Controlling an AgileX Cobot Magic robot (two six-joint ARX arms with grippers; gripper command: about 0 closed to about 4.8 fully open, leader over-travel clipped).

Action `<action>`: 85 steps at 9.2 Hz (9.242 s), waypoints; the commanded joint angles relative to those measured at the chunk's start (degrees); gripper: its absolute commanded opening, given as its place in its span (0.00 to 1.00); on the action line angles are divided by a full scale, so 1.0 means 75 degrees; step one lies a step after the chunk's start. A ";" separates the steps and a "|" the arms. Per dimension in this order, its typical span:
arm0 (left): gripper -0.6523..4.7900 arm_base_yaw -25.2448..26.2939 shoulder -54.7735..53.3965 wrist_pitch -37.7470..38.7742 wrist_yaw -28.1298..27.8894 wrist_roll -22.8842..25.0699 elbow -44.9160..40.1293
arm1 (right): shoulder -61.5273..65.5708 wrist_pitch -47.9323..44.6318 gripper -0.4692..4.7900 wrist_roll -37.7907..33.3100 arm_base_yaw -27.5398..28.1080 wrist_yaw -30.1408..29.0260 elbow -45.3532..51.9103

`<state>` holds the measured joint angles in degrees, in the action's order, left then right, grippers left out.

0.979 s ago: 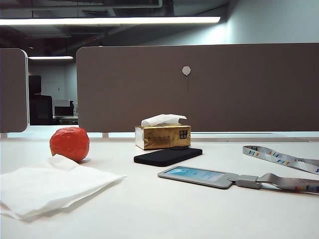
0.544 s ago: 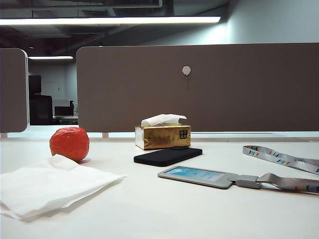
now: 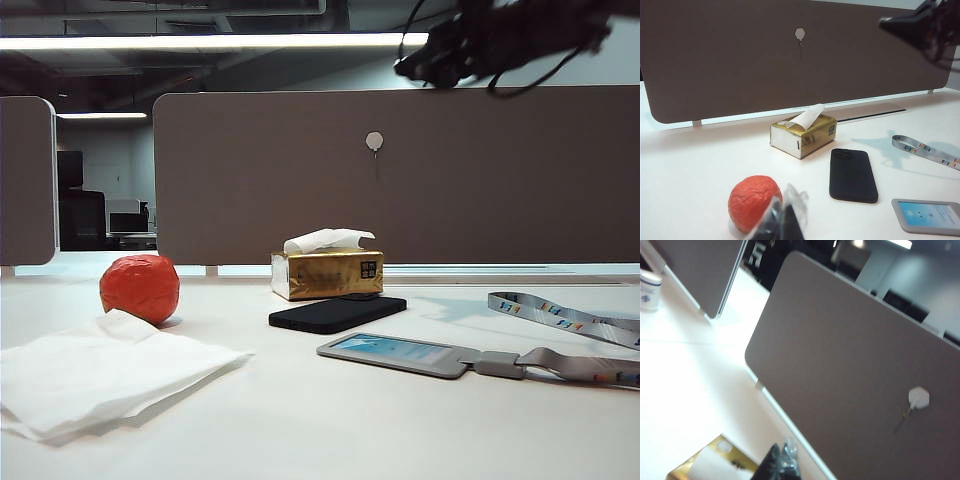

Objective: Pull out a tissue from the tissue box and use it to cover the ID card on the tabletop.

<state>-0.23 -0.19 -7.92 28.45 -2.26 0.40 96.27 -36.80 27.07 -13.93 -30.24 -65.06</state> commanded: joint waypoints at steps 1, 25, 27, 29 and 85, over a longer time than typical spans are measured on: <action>0.11 -0.0009 -0.0006 -0.0099 0.0038 -0.0015 0.0029 | 0.0909 -0.1166 0.08 -0.0003 -0.0131 -0.0047 -0.0029; 0.11 -0.0006 -0.0006 -0.0032 -0.0017 0.0009 0.0029 | 0.5231 0.0370 0.65 -0.4074 -0.0166 0.1300 -0.3934; 0.11 -0.0006 -0.0006 0.0047 -0.0020 0.0015 0.0029 | 0.5237 0.0466 0.46 -0.4074 -0.0198 0.0973 -0.3934; 0.11 -0.0006 -0.0006 0.0073 -0.0020 0.0015 0.0029 | 0.5237 0.0629 0.32 -0.4071 -0.0198 0.0927 -0.3934; 0.11 -0.0003 -0.0006 0.0192 -0.1314 0.0006 0.0029 | -1.0981 0.6988 0.08 -0.2197 -0.0947 0.6519 0.3891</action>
<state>-0.23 -0.19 -5.39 20.14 -2.22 0.40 15.22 14.15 10.02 -21.04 16.14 -35.77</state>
